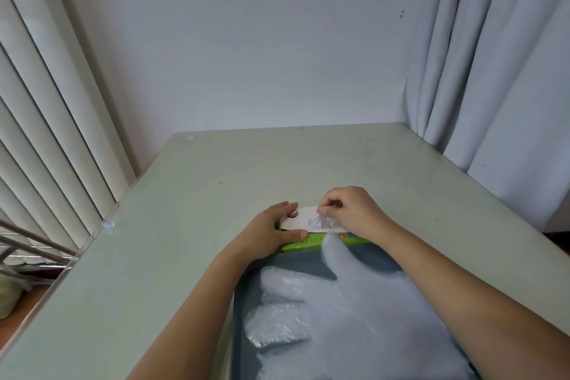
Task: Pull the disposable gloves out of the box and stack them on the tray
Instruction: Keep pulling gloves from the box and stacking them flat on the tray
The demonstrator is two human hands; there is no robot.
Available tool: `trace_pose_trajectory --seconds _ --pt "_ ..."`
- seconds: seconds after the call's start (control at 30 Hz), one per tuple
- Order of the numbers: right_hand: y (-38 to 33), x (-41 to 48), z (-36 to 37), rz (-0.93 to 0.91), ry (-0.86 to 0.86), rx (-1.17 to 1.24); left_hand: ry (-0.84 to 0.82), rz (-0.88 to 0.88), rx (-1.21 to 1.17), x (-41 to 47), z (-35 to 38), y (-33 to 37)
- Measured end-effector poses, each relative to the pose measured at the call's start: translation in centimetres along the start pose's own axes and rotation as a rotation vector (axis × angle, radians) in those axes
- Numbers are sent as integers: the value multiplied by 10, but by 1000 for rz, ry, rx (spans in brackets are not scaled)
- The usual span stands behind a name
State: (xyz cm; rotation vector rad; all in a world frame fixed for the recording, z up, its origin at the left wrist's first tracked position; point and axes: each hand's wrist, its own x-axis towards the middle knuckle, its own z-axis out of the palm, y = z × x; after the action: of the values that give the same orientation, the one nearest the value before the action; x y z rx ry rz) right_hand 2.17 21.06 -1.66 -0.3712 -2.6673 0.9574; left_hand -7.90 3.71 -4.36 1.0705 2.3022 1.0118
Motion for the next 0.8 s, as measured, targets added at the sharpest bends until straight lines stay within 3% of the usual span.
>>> trace_pose_trajectory --seconds 0.23,0.37,0.5,0.57,0.67,0.8 --pt "8 5 4 185 237 256 0 4 -6 1 0 -2" --pt "13 8 0 238 335 222 1 3 -6 2 0 -4" --pt "5 -6 -9 -26 251 182 4 5 -5 3 1 -4" --pt "0 -15 -9 -114 235 -43 3 8 -5 3 1 -4" --pt "-8 -21 -2 20 228 -278 2 5 -20 2 1 -3" --pt "-2 -20 5 134 246 -94 2 4 -18 0 1 -2"
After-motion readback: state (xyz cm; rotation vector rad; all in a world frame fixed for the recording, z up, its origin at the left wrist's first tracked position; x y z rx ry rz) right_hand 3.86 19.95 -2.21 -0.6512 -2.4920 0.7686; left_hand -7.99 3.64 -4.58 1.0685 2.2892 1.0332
